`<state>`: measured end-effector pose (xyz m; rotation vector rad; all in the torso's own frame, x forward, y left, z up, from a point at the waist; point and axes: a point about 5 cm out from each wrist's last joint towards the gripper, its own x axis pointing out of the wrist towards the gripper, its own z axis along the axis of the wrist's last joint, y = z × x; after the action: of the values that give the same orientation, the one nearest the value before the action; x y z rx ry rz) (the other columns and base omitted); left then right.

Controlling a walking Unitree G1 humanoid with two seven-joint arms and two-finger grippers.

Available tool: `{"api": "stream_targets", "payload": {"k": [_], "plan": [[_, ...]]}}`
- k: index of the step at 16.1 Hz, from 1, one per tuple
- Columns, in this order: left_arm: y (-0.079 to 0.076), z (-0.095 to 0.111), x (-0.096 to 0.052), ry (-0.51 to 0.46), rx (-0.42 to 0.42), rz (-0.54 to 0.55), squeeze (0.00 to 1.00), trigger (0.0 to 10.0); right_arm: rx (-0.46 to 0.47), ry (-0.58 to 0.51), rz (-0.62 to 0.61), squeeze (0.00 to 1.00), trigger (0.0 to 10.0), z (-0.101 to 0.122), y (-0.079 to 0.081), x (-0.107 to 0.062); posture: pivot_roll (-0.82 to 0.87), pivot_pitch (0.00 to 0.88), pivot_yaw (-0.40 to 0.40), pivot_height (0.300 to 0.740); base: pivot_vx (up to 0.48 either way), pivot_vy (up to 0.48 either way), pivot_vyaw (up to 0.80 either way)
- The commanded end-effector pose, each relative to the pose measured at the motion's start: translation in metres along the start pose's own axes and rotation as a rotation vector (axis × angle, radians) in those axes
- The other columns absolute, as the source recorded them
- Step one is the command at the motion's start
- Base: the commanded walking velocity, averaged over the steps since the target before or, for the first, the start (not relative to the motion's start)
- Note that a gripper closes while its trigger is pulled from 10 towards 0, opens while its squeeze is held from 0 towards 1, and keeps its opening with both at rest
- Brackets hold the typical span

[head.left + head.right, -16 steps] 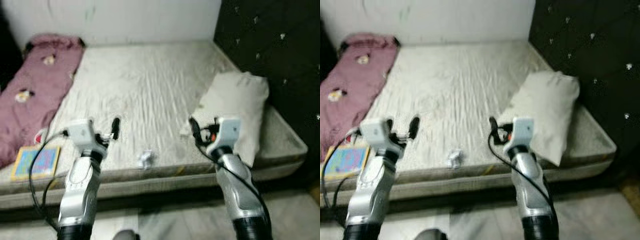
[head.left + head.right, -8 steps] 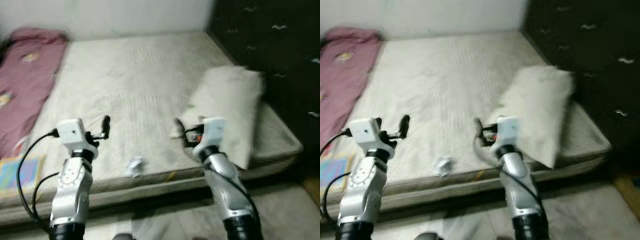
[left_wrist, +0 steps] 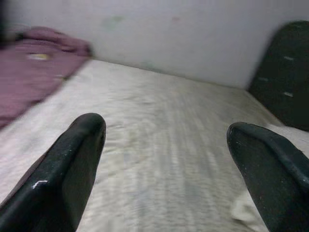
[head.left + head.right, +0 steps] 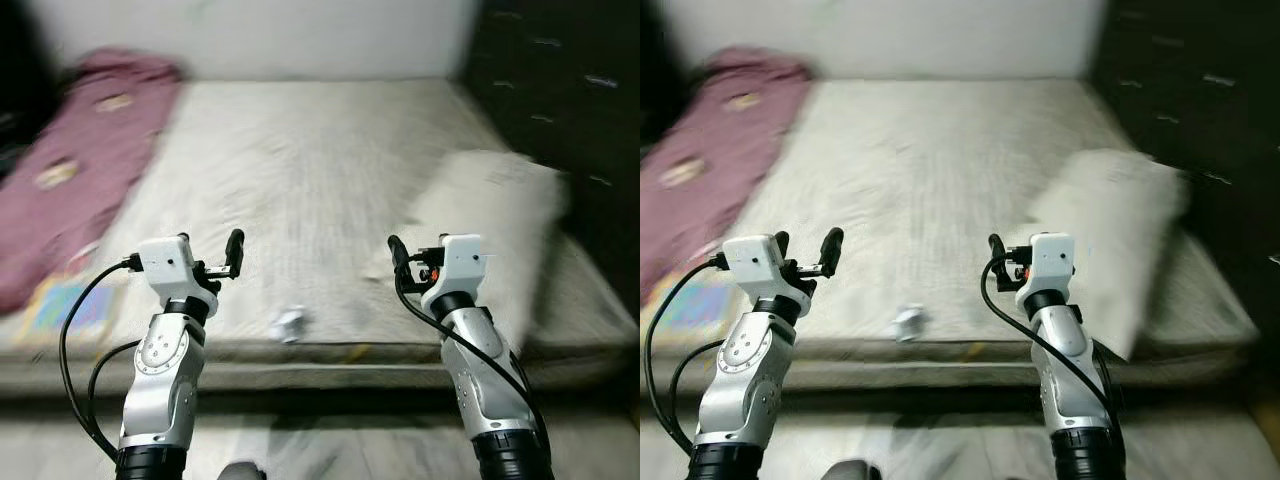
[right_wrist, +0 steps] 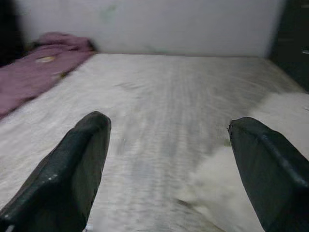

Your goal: Clean up the room

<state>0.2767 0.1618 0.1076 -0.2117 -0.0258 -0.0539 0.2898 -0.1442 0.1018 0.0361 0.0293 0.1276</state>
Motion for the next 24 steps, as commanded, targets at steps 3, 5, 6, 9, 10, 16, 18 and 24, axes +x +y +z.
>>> {"api": "stream_targets", "payload": {"k": [3,5,6,9,10,16,18,24], "plan": [[0.000,0.001,0.000,0.000,0.004,-0.012,0.00,10.0,0.034,0.005,0.007,0.00,10.0,-0.001,0.006,0.001,0.05,0.000,0.024,0.740,0.331,0.000,0.53],[0.000,0.000,-0.001,0.003,0.002,-0.014,0.00,10.0,0.039,0.009,0.002,0.00,10.0,-0.001,0.005,0.001,0.05,0.000,0.023,0.740,0.354,0.000,0.00],[0.000,0.000,0.000,0.003,0.002,-0.014,0.00,10.0,0.039,0.010,0.000,0.00,10.0,-0.001,0.004,0.002,0.05,0.000,0.023,0.740,0.356,0.000,0.00],[-0.002,-0.001,0.000,0.003,-0.006,-0.027,0.00,10.0,0.043,0.013,-0.009,0.00,10.0,-0.001,0.003,0.002,0.05,0.000,0.023,0.740,0.423,0.000,0.00],[-0.002,-0.001,0.000,0.005,-0.004,-0.027,0.00,10.0,0.046,0.016,-0.010,0.00,10.0,-0.002,0.003,0.003,0.05,0.000,0.023,0.740,0.480,0.000,0.00],[-0.009,-0.013,0.001,0.080,-0.025,0.022,0.00,10.0,0.031,0.051,-0.036,0.00,10.0,-0.008,0.000,0.001,0.05,0.000,0.017,0.740,0.182,0.000,0.00],[-0.008,-0.013,0.000,0.079,-0.021,0.035,0.00,10.0,0.029,0.063,-0.047,0.00,10.0,-0.010,-0.002,0.001,0.05,0.000,0.015,0.740,0.000,0.000,0.00],[-0.012,-0.014,0.001,0.105,-0.022,-0.010,0.00,10.0,0.024,0.085,-0.057,0.00,10.0,-0.014,-0.002,0.003,0.06,0.000,0.012,0.740,0.000,0.000,-0.67]]}}
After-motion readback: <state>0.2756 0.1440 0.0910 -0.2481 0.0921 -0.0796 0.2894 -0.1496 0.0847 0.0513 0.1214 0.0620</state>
